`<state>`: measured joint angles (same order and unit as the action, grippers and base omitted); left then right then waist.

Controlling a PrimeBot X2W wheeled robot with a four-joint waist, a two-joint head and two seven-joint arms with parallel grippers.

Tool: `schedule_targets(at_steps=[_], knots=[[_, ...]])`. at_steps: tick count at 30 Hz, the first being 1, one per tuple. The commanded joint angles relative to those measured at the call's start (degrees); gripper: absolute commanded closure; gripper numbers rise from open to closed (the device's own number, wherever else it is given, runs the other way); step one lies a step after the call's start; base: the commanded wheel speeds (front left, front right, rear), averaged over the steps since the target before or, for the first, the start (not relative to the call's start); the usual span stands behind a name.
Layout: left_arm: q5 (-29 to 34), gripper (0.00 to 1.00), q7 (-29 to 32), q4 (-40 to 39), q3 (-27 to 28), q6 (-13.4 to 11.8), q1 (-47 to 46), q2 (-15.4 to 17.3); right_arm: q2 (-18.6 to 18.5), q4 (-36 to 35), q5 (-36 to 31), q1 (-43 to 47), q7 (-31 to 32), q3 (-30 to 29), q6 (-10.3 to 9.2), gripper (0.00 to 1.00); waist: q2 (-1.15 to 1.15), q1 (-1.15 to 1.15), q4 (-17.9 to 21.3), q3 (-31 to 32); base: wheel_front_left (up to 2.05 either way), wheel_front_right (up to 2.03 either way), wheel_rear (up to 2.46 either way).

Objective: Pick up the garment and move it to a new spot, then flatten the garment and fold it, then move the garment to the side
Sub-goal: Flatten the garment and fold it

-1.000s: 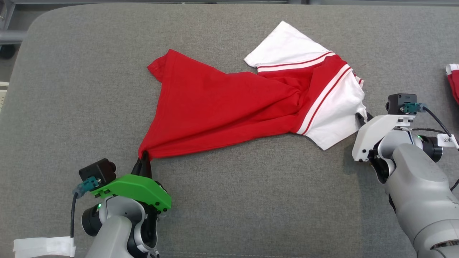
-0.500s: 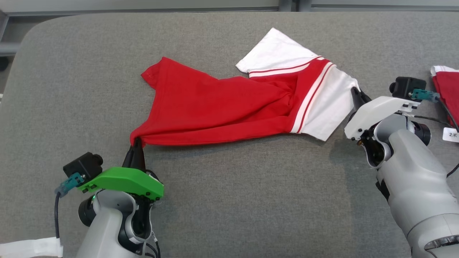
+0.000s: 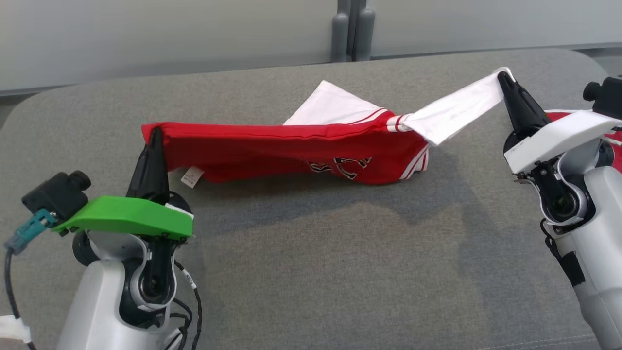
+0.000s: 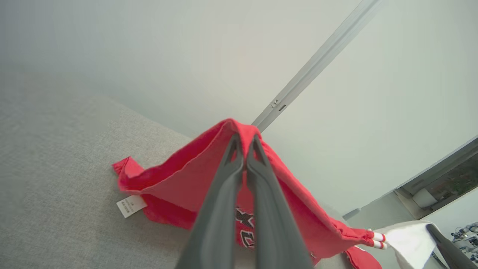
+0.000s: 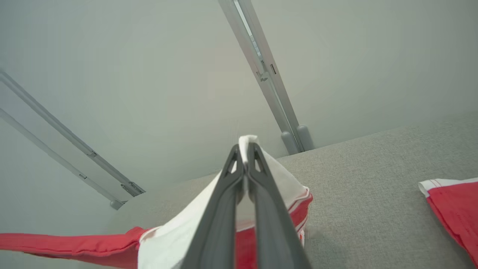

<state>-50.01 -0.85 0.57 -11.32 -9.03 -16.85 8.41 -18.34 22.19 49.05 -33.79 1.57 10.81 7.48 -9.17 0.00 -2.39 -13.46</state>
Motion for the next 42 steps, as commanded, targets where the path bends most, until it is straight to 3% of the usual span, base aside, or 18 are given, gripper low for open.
schedule_targets(at_steps=[1, 8, 18, 25, 31, 34, 38, 39, 42], knots=[[-0.2, 1.00, 0.5, -1.3, 0.2, -0.3, 0.8, 0.8, -0.5, -1.8, 0.6, 1.6, 0.6, -0.5, 0.02, 1.00, 0.01, 0.00, 2.8, 3.3, 0.00, 0.00, 0.00], [-1.1, 1.00, 4.6, -12.7, 2.0, -2.3, -1.3, 3.8, 0.3, -18.1, 3.1, 6.9, 7.3, -6.9, 0.02, 1.00, 0.01, 0.00, 4.7, 6.4, 0.00, 0.00, 0.00], [-0.1, 1.00, 11.1, -24.6, 3.2, -5.2, -7.7, 8.4, 7.1, -40.1, 1.7, 9.2, 18.7, -20.5, 0.03, 1.00, 0.01, 0.00, 5.7, 7.0, 0.00, 0.00, 0.00], [1.0, 1.00, 15.6, -26.1, 1.8, -5.6, -12.8, 11.0, 11.6, -47.2, -0.5, 4.3, 26.9, -26.3, 0.02, 1.00, 0.01, 0.00, 6.2, 5.8, 0.00, 0.00, 0.00], [0.4, 1.00, 18.6, -21.9, 0.8, -5.9, -18.0, 11.4, 14.5, -44.9, -0.4, -1.7, 32.2, -27.1, 0.03, 1.00, 0.01, 0.00, 6.4, 1.6, 0.00, 0.00, 0.00], [0.3, 1.00, 19.7, -17.1, 0.9, -5.9, -22.8, 11.5, 15.2, -40.3, -0.4, -7.2, 31.8, -27.2, 0.03, 1.00, 0.01, 0.00, 6.7, -2.0, 0.00, 0.00, 0.00], [3.6, 1.00, 19.3, -7.7, 0.6, -4.3, -32.2, 13.8, 15.4, -29.1, -2.2, -17.7, 26.5, -26.0, 0.03, 1.00, 0.01, 0.00, 7.9, -7.2, 0.00, 0.00, 0.00], [3.6, 1.00, 19.3, -7.7, 0.6, -4.3, -32.2, 13.8, 15.4, -29.1, -2.2, -17.7, 26.5, -26.0, 0.03, 1.00, 0.01, 0.00, 7.9, -7.2, 0.00, 0.00, 0.00], [7.1, 1.00, 18.0, 1.0, -0.3, -2.9, -40.5, 15.2, 15.4, -18.8, -6.8, -27.7, 18.9, -24.5, 0.03, 1.00, 0.01, 0.00, 8.8, -11.2, 0.00, 0.00, 0.00]])
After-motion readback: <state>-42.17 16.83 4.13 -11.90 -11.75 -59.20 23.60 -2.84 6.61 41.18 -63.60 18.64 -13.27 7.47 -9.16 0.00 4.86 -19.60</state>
